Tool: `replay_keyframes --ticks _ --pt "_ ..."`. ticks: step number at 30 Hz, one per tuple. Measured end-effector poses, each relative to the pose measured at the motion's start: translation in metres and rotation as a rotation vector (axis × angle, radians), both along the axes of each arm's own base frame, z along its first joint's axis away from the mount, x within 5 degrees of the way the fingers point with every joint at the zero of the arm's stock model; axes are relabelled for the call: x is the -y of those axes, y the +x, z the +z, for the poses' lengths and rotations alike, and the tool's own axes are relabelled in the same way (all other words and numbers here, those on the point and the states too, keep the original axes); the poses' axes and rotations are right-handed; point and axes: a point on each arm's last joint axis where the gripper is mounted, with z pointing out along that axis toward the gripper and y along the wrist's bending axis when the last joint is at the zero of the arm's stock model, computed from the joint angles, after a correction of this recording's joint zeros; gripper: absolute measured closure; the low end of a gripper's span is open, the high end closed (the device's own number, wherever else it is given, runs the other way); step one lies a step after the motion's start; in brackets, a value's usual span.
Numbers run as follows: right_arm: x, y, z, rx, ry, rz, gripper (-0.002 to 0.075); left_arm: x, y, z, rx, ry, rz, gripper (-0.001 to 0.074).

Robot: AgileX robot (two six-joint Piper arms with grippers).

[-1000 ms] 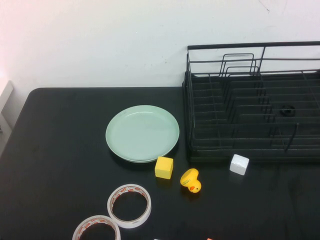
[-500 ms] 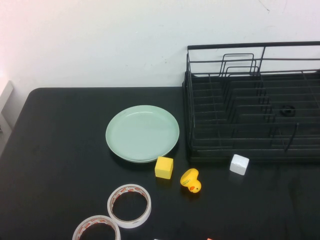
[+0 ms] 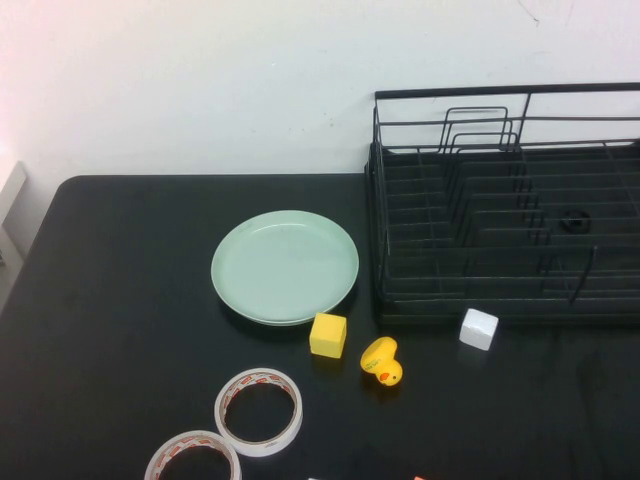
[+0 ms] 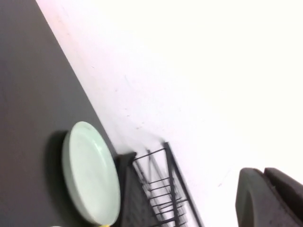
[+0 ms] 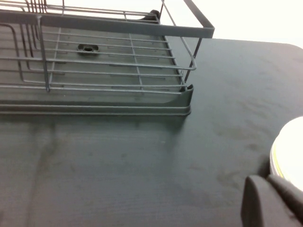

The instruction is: Place plate on rack

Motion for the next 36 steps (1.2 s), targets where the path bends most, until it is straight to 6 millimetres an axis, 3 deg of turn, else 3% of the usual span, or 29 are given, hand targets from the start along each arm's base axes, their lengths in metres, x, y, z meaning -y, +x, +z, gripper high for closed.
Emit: replay_keyframes --ticks 3,5,8,11,17,24,28,32,36 --pt "-0.002 0.001 0.001 0.030 0.040 0.008 0.0728 -0.001 0.000 0.002 0.015 -0.054 0.013 0.0738" --pt "-0.004 0.002 0.002 0.067 0.104 0.016 0.0728 -0.002 0.000 0.004 0.032 0.009 0.022 0.0738" --pt "-0.008 0.004 0.006 0.140 0.237 0.026 0.0728 0.002 -0.005 0.025 0.075 0.258 -0.011 0.0738" --pt "-0.013 0.006 0.010 0.208 0.438 0.029 0.0728 0.006 -0.014 0.058 0.101 0.509 -0.058 0.0738" --pt "-0.020 0.007 0.016 0.289 0.813 0.024 0.0728 0.016 -0.006 0.097 -0.156 0.873 -0.302 0.0738" --pt "-0.020 0.007 0.018 0.313 0.892 0.020 0.0728 0.026 0.042 0.125 -0.365 1.167 -0.648 0.0738" --pt "-0.020 0.007 0.018 0.319 0.907 0.018 0.0728 0.033 0.080 0.137 -0.375 1.250 -0.724 0.0737" --pt "-0.022 0.007 0.021 0.349 1.057 0.012 0.0728 0.046 0.119 0.142 -0.422 1.316 -0.789 0.0729" --pt "-0.025 0.007 0.020 0.324 1.131 0.025 0.0728 0.063 0.165 0.141 -0.526 1.257 -0.826 0.0615"
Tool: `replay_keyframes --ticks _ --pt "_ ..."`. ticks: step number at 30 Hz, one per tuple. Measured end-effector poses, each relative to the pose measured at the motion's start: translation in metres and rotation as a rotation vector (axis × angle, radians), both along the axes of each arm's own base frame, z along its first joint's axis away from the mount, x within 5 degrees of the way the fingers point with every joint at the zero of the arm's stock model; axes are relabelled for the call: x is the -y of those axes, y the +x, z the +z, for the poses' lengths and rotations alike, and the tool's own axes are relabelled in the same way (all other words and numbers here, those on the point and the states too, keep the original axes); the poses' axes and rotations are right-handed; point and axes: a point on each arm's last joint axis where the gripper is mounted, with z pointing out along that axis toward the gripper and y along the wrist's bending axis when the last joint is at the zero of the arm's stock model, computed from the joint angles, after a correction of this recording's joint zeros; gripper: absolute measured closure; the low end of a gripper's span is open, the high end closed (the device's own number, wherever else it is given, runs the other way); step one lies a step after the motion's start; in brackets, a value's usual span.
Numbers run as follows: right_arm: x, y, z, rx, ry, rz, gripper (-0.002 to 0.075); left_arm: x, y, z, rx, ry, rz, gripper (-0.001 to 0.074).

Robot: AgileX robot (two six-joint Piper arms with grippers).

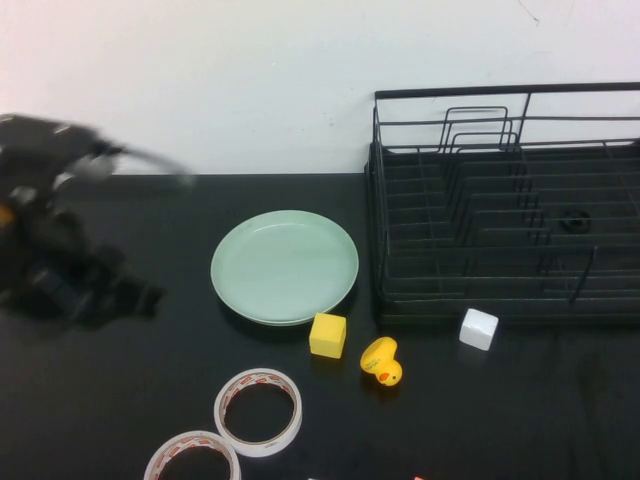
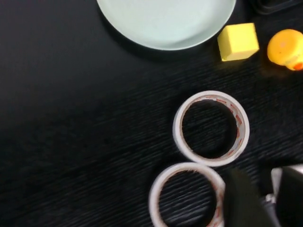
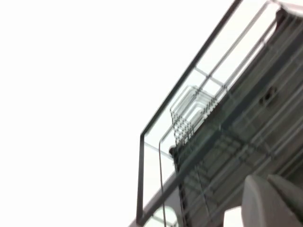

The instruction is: Place plate on rack

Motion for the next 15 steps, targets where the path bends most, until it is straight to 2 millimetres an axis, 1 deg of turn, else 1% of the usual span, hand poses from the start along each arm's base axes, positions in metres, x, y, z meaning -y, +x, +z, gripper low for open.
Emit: replay_keyframes --ticks 2,4,5,6,8,10,11,15 --pt "-0.002 0.000 -0.002 -0.017 0.001 0.025 0.0728 0.008 0.025 -0.009 -0.083 -0.012 0.034 0.0505" --pt "-0.005 -0.001 -0.003 -0.033 -0.026 0.055 0.0728 0.015 0.048 -0.018 -0.154 -0.033 0.086 0.0373" --pt "-0.006 -0.001 -0.004 -0.039 -0.055 0.071 0.0728 0.018 0.058 -0.021 -0.180 -0.045 0.112 0.0325" --pt "-0.007 -0.001 -0.005 -0.043 -0.087 0.084 0.0728 0.021 0.069 -0.027 -0.205 -0.052 0.133 0.0295" --pt "-0.008 -0.001 -0.006 -0.049 -0.135 0.108 0.0728 0.026 0.089 -0.039 -0.249 -0.058 0.168 0.0281" --pt "-0.009 -0.002 -0.006 -0.051 -0.162 0.119 0.0728 0.030 0.105 -0.051 -0.272 -0.065 0.190 0.0289" --pt "-0.009 -0.002 -0.006 -0.051 -0.167 0.121 0.0728 0.033 0.115 -0.061 -0.291 -0.075 0.206 0.0297" --pt "-0.009 -0.002 -0.006 -0.049 -0.185 0.124 0.0728 0.029 0.145 -0.096 -0.372 -0.156 0.289 0.0311"
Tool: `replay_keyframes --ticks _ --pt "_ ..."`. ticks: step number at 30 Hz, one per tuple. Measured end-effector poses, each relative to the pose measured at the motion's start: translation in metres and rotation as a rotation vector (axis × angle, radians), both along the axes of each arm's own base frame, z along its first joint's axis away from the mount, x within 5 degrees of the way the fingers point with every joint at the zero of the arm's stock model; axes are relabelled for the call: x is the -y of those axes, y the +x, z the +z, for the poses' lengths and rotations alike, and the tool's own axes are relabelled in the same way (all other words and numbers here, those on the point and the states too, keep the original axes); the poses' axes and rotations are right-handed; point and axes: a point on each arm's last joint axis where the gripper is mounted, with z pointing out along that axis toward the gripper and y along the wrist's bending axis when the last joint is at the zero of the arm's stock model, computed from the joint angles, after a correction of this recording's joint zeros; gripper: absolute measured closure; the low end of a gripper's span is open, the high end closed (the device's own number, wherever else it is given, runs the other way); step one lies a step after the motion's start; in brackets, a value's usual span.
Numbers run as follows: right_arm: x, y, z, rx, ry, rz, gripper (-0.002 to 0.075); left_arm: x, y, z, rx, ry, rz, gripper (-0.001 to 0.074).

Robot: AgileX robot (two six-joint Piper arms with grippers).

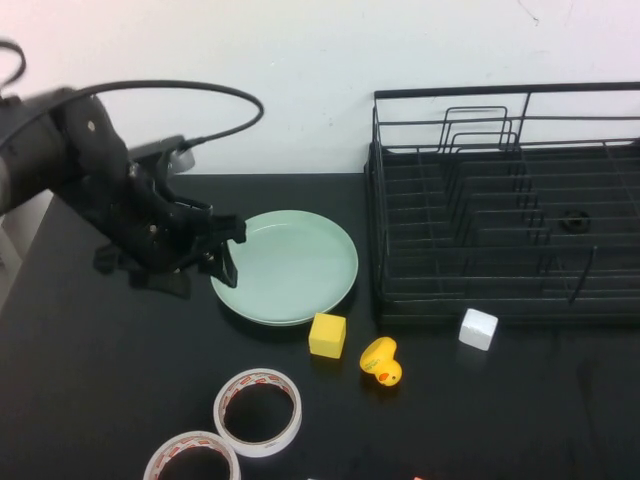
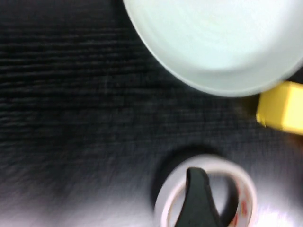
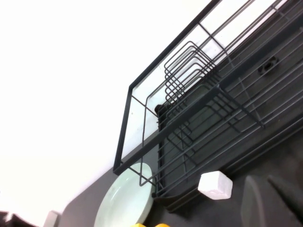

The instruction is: Place plate on rack

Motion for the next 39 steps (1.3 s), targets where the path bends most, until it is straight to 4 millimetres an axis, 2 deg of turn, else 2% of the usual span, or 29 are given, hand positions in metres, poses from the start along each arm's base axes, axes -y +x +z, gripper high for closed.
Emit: replay_keyframes --ticks 5,11,19,28,31,33,37,39 --pt "0.000 0.000 0.000 0.002 -0.018 0.004 0.0728 -0.017 0.029 -0.039 -0.038 -0.069 0.128 0.0316" --pt "0.000 0.000 0.000 0.008 -0.056 0.009 0.0728 -0.023 0.050 -0.069 0.039 -0.057 0.147 0.0317" --pt "0.000 0.000 0.000 0.011 -0.070 0.011 0.0728 -0.021 0.064 -0.097 0.042 -0.082 0.176 0.0317" --pt "0.000 0.000 0.000 0.008 -0.070 0.016 0.0728 -0.015 0.078 -0.114 0.037 -0.141 0.210 0.0323" --pt "-0.001 0.000 -0.001 0.005 -0.069 0.020 0.0728 -0.015 0.080 -0.117 0.038 -0.152 0.219 0.0381" --pt "-0.001 0.000 -0.001 0.003 -0.069 0.024 0.0728 -0.015 0.081 -0.119 0.036 -0.152 0.219 0.0456" --pt "-0.003 -0.001 -0.002 -0.007 -0.070 0.040 0.0728 -0.017 0.083 -0.123 0.035 -0.152 0.223 0.0658" --pt "-0.003 -0.001 -0.002 -0.009 -0.070 0.044 0.0728 -0.019 0.084 -0.125 0.033 -0.154 0.228 0.0702"
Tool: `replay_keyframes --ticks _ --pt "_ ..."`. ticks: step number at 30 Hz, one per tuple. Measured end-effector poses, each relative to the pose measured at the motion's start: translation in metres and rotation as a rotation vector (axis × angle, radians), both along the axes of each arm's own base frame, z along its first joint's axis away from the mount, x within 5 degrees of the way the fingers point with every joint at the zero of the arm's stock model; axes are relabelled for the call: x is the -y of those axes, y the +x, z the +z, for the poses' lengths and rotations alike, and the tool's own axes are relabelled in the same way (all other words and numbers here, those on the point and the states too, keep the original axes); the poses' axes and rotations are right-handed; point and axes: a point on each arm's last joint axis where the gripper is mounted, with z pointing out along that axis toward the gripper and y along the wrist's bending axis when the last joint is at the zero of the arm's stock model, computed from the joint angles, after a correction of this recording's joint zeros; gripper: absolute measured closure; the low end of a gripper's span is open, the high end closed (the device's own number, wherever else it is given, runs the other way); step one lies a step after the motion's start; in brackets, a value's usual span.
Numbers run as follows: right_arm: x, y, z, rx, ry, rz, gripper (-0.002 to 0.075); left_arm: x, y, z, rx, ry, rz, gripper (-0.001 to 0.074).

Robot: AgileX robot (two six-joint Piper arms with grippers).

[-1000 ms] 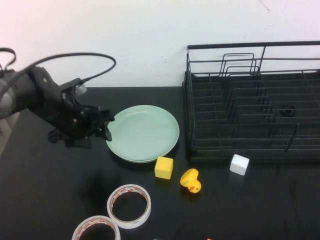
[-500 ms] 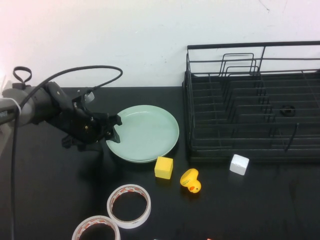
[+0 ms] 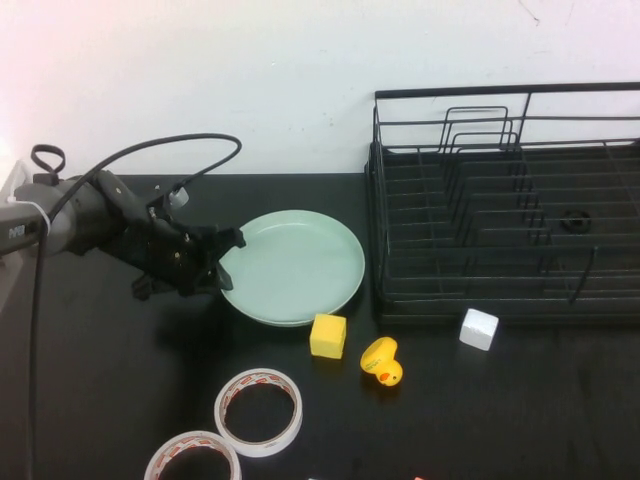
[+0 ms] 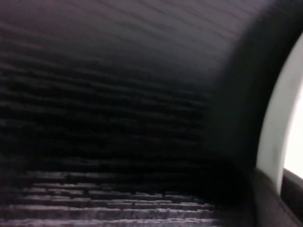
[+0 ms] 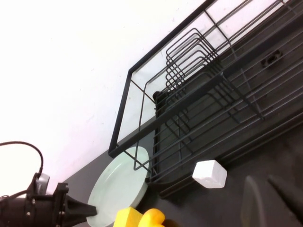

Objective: Place plate on rack
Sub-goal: Pick up the plate from the table, then hand over the plate

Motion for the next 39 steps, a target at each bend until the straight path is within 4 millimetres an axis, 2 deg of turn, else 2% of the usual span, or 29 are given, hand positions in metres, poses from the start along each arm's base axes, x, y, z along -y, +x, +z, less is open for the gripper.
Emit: replay_keyframes --ticks 5,10,15,19,21,25,29,32,35,39 --pt "0.000 0.000 0.000 0.000 -0.001 0.000 0.0728 -0.010 0.003 -0.001 -0.014 -0.062 0.053 0.0729" --pt "0.000 0.000 0.000 0.000 -0.001 0.000 0.0728 -0.032 0.007 -0.002 -0.005 -0.179 0.074 0.0729" --pt "0.000 0.000 0.000 0.000 -0.001 0.000 0.0728 -0.044 0.007 0.004 0.046 -0.269 0.001 0.0729" --pt "-0.001 0.000 0.001 0.005 0.031 0.002 0.0728 -0.045 0.004 0.007 0.066 -0.290 -0.085 0.0729" --pt "-0.001 0.000 0.001 0.007 0.043 0.003 0.0728 -0.044 0.003 0.014 0.090 -0.283 -0.120 0.0729" --pt "-0.002 0.000 0.003 0.015 0.093 0.007 0.0728 -0.044 -0.001 0.049 0.199 -0.239 -0.197 0.0729" --pt "-0.003 0.000 0.005 0.030 0.116 0.013 0.0728 -0.044 -0.012 0.102 0.352 -0.167 -0.281 0.0729" --pt "-0.004 0.000 0.005 0.041 0.096 0.030 0.0728 -0.044 -0.026 0.146 0.462 -0.109 -0.324 0.0729" --pt "-0.006 -0.001 0.006 0.044 0.061 0.057 0.0728 -0.044 -0.040 0.181 0.552 -0.066 -0.353 0.0729" --pt "-0.010 0.003 0.027 0.028 -0.031 0.126 0.0727 -0.036 -0.062 0.210 0.641 0.010 -0.403 0.0729"
